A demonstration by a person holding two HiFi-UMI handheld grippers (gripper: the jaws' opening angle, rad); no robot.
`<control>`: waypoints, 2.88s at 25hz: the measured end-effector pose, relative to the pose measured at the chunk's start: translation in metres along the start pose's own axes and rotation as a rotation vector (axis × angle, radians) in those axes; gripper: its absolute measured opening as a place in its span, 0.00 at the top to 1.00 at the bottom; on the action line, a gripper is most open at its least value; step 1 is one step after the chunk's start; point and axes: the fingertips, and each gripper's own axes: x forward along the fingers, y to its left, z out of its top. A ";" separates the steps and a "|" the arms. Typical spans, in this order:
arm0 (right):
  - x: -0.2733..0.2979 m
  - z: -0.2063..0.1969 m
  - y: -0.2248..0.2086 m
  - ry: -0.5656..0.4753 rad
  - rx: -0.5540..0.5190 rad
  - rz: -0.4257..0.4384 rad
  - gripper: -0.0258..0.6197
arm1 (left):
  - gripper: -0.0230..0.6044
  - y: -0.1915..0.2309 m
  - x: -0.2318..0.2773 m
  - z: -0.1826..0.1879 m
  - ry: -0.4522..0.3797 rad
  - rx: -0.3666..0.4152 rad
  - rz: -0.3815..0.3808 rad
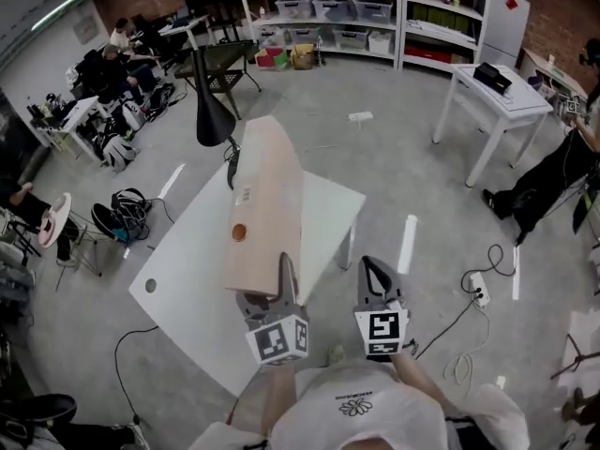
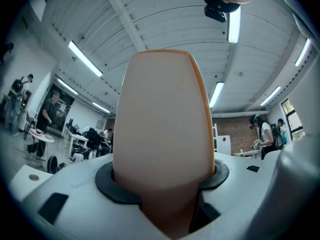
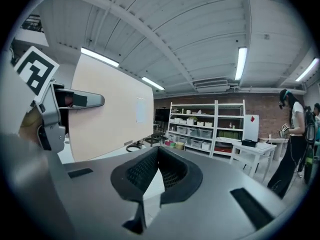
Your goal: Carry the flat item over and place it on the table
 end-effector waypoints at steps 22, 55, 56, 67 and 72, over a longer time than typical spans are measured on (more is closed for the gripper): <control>0.077 0.069 0.164 -0.229 -0.047 0.714 0.94 | 0.49 0.122 -0.118 0.010 0.032 0.188 0.779; 0.085 0.061 0.181 -0.181 -0.051 0.736 0.94 | 0.50 0.203 -0.116 0.002 0.247 0.365 0.900; 0.086 0.061 0.180 -0.179 -0.052 0.731 0.94 | 0.50 0.209 -0.113 0.001 0.282 0.402 0.894; 0.087 0.050 0.176 -0.141 -0.077 0.693 0.94 | 0.50 0.240 -0.078 -0.030 0.715 1.147 0.676; 0.090 0.049 0.174 -0.136 -0.076 0.687 0.94 | 0.50 0.251 -0.069 -0.053 0.860 1.292 0.562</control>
